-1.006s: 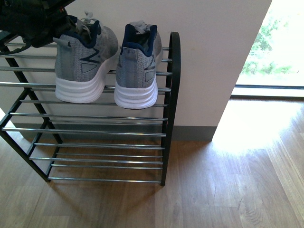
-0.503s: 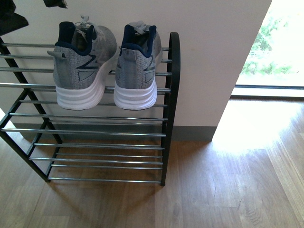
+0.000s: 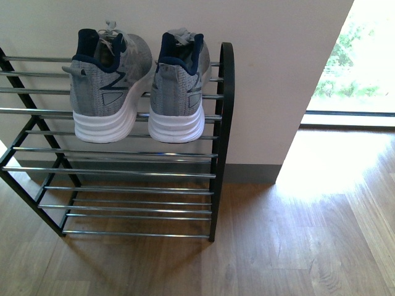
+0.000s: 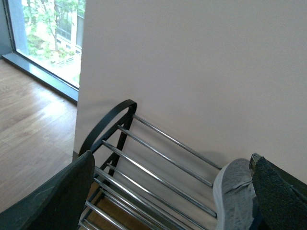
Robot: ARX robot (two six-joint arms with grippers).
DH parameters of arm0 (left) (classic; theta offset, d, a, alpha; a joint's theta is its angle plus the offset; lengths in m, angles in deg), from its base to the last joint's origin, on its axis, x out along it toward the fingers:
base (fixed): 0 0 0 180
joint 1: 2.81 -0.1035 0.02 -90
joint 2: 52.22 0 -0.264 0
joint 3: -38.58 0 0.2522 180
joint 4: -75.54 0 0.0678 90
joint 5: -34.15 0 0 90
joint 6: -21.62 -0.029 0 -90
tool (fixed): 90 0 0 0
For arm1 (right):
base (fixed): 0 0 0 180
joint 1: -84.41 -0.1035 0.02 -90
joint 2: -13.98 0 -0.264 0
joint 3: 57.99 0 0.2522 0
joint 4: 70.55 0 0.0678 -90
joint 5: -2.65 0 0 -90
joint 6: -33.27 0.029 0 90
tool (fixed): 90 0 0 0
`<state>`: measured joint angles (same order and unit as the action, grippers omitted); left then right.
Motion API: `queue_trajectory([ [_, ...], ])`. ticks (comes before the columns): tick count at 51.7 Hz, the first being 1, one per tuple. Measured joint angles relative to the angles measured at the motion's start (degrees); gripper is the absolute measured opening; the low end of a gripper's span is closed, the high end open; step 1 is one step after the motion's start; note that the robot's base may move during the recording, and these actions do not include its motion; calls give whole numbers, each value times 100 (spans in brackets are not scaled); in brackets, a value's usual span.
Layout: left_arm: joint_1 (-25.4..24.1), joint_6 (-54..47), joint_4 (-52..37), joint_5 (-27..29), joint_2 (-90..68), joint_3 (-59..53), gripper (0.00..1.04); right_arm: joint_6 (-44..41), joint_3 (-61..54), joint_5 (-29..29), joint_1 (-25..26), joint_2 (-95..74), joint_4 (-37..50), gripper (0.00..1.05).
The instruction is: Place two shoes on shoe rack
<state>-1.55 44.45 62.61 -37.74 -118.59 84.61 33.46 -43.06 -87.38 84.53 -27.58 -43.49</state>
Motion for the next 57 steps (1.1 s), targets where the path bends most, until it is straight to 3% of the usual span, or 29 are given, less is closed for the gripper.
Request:
queue_trajectory([
  [8,-363,140,-199,-101,315,-695,95,0,0,0,0,0,0,96],
  [13,-564,-20,-527,188,411,-1185,95,0,0,2,0,0,0,96],
  [22,-1215,164,-1287,-50,383,-1759,95,0,0,0,0,2,0,96],
  [28,-1272,254,-1325,-146,365,-1788,95,0,0,0,0,0,0,96],
  [35,-1515,-964,-2505,-2446,317,-2210,75,0,0,-2,0,0,0,96],
  [38,-1432,-1488,-2505,-2918,507,-2341,66,0,0,0,-2,0,0,96],
  [50,-1102,-2085,-2549,-2732,999,-2800,34,0,0,-2,-2,2,0,96],
  [57,-883,-2177,-2081,-2531,1563,-3025,9,0,0,2,-2,0,0,96],
])
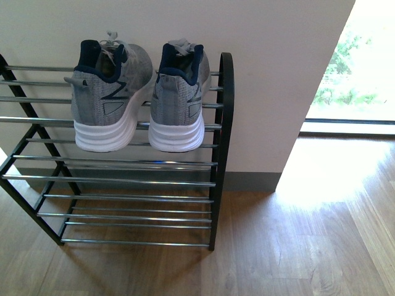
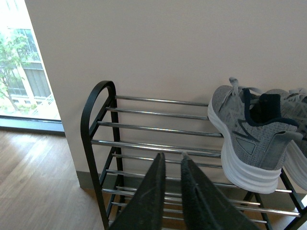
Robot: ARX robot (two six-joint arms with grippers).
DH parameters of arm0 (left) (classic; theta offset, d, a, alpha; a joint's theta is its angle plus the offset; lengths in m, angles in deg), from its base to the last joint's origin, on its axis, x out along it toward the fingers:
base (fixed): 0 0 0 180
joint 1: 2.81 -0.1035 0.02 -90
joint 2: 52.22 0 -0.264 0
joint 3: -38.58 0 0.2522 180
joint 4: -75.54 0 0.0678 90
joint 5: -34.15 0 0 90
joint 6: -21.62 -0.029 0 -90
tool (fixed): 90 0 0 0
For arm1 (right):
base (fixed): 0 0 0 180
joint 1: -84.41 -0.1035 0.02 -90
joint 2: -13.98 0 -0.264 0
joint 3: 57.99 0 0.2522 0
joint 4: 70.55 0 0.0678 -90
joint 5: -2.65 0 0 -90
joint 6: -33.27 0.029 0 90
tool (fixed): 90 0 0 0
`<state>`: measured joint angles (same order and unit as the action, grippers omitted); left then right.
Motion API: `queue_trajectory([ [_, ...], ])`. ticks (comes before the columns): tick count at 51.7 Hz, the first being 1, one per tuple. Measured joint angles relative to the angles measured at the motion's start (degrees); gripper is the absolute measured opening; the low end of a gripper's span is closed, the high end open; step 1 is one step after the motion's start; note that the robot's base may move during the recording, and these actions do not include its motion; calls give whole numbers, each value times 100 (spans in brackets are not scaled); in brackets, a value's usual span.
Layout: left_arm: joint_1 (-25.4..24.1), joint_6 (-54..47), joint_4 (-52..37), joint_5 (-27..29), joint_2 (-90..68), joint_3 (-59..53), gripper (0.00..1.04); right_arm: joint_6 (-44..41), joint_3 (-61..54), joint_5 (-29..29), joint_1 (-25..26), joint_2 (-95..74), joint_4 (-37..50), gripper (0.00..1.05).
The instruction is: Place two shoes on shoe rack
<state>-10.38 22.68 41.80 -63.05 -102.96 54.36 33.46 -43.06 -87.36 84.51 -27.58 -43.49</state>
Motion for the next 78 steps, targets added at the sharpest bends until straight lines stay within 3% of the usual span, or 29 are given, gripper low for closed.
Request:
queue_trajectory([
  [3,63,-2,197,66,254,-26,1,0,0,-2,0,0,0,96],
  [8,175,-26,546,151,678,-59,1,0,0,-2,0,0,0,96],
  [11,476,-37,837,601,1003,-114,1,0,0,0,0,0,0,96],
  [15,717,-46,1182,680,1397,-122,1,0,0,0,0,0,0,96],
  [49,743,-46,2940,721,3270,-125,1,0,0,-2,0,0,0,96],
  [78,743,-46,3805,721,4129,-125,1,4,0,-2,0,7,-7,95],
])
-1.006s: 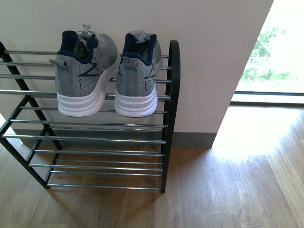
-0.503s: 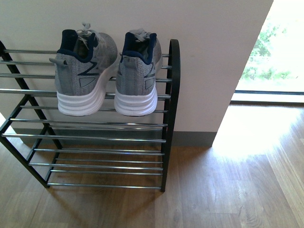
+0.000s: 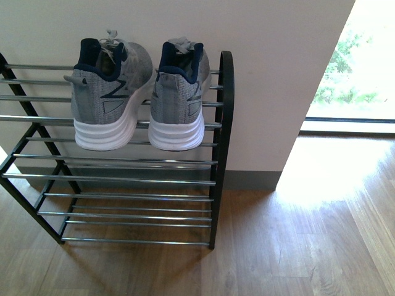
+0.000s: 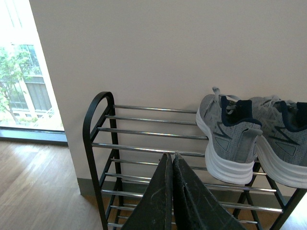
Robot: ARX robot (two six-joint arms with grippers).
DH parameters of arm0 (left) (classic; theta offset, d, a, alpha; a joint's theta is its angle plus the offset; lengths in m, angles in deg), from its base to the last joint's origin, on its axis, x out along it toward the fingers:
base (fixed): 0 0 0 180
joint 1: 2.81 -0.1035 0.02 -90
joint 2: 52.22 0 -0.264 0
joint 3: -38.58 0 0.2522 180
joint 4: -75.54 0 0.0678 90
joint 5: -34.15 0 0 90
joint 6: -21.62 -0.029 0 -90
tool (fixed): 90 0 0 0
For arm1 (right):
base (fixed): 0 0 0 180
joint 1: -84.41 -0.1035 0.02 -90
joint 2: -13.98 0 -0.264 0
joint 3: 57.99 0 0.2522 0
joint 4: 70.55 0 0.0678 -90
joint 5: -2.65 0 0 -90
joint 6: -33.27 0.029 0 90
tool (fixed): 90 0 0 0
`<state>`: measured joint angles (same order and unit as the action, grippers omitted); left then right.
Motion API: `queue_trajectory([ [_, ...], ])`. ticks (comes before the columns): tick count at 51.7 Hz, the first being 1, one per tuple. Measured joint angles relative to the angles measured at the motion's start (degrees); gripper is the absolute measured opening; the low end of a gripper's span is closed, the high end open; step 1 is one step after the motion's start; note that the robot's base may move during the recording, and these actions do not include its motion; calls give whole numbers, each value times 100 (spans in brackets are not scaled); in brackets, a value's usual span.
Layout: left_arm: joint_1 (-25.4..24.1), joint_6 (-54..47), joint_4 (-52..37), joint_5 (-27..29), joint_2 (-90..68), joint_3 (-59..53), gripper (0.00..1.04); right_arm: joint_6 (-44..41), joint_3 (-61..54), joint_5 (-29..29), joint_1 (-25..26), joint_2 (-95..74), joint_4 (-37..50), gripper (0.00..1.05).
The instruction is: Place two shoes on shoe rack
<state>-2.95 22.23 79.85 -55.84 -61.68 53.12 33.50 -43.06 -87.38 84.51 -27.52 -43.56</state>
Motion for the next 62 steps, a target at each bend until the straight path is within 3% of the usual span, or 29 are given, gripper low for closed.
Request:
queue_trajectory([
  [4,0,0,874,0,706,0,1,-4,-2,-2,0,219,-271,80],
  [8,4,0,909,2,837,0,1,-4,-4,0,0,496,-518,67],
  [23,4,0,946,2,852,0,1,-4,-9,0,0,1749,-1681,2],
  [59,4,0,946,2,852,0,1,-9,-9,0,0,3169,-3086,1],
  [62,4,0,946,2,852,0,1,-7,-7,9,0,3705,-3821,1],
])
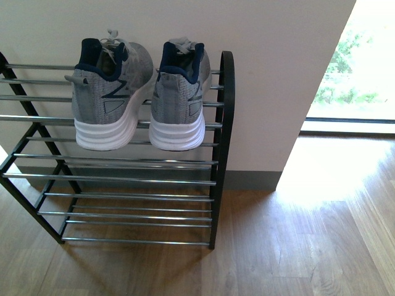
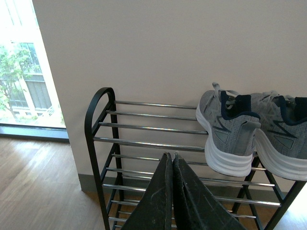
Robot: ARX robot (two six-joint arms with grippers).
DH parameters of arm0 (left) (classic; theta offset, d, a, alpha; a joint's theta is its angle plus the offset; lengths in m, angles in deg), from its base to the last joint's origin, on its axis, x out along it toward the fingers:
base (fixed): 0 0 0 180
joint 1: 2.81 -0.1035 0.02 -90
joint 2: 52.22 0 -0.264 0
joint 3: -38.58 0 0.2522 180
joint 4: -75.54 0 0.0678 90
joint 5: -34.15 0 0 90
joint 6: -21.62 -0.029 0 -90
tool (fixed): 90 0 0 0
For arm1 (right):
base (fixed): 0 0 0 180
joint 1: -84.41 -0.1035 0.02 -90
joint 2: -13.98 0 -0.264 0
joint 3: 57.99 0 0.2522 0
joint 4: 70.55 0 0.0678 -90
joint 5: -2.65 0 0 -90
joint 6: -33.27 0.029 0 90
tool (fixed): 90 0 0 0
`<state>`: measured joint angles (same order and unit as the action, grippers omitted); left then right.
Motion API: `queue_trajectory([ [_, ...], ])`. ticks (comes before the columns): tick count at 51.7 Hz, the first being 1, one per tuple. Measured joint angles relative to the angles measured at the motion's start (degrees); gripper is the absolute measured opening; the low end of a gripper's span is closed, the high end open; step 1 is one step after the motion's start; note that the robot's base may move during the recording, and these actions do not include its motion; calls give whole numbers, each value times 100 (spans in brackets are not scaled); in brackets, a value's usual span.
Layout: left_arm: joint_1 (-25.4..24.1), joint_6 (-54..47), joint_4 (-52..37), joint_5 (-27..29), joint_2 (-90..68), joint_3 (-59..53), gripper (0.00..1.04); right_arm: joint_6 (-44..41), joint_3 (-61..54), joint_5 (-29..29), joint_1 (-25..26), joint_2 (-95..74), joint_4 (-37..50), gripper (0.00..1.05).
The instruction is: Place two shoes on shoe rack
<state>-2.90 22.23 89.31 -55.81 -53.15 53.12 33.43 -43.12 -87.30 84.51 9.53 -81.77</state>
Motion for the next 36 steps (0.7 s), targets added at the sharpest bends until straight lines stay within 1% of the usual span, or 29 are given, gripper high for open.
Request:
queue_trajectory([
  [4,0,-2,0,0,0,0,1,-2,0,-7,0,350,-205,1],
  [20,0,2,0,-2,0,0,2,-2,0,-9,0,409,-236,1],
  [21,0,0,0,0,0,0,5,-2,0,-9,0,409,-236,2],
  [22,0,0,0,0,2,0,7,-2,0,-9,0,409,-236,4],
  [24,0,0,0,0,0,0,14,-2,0,-9,0,409,-236,11],
  [25,0,0,0,0,0,0,19,-2,0,-9,0,409,-236,15],
  [29,0,0,0,0,2,0,37,-2,0,-9,0,409,-236,32],
  [31,0,0,0,0,0,0,44,-2,0,-9,0,411,-236,41],
  [32,0,0,0,0,2,0,50,-2,0,-9,0,409,-236,47],
  [36,0,0,0,0,0,0,66,-2,0,-9,0,411,-236,62],
])
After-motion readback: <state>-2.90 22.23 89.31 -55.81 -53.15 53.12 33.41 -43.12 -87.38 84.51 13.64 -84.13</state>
